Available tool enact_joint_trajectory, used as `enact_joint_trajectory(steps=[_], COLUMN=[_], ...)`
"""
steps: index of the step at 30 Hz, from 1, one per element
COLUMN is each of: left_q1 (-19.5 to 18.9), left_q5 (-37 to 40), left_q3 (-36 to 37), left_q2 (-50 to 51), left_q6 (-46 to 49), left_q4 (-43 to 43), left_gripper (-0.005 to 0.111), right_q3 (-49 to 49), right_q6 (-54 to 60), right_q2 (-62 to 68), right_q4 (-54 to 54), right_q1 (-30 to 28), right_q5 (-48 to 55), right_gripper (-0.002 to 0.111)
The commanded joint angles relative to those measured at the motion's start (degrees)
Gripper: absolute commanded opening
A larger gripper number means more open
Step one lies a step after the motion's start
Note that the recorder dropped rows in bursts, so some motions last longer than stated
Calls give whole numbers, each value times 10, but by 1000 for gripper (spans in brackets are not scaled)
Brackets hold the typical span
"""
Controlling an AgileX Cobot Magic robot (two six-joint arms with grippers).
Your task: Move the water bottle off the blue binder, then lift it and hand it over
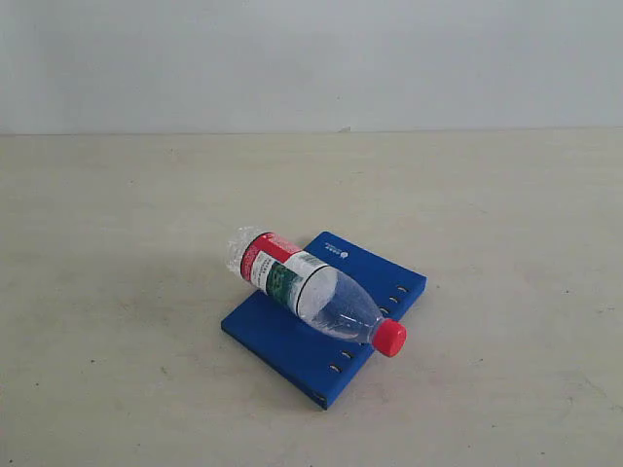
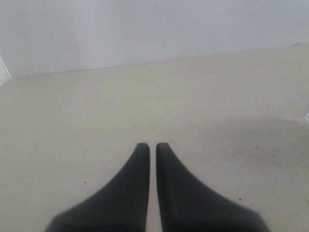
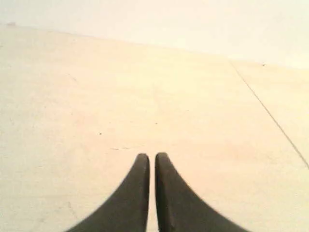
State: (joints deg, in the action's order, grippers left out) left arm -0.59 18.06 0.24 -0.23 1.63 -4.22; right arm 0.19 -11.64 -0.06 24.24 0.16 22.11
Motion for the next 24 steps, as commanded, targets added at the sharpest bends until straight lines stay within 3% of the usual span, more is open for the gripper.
enact_joint_trajectory(steps=[1, 5, 11, 14, 19, 24], left_q1=[5, 5, 5, 5, 5, 5], left_q5=[-5, -5, -5, -5, -5, -5], left_q3=[-2, -2, -2, -2, -2, -2], left_q2=[2, 2, 2, 2, 2, 2], left_q6=[1, 1, 1, 1, 1, 1], left_q4=[4, 4, 4, 4, 4, 4], left_gripper=[4, 4, 4, 4, 4, 4], right_q3=[-2, -2, -2, -2, -2, -2], right_q6=[58, 53, -79, -285, -735, -817], right_q2=[1, 1, 1, 1, 1, 1], right_q4=[37, 42, 14, -24, -27, -29], right_q1=[-2, -2, -2, -2, -2, -2], right_q5=[-11, -80, -286, -339, -266, -229], right_gripper=[1, 1, 1, 1, 1, 1])
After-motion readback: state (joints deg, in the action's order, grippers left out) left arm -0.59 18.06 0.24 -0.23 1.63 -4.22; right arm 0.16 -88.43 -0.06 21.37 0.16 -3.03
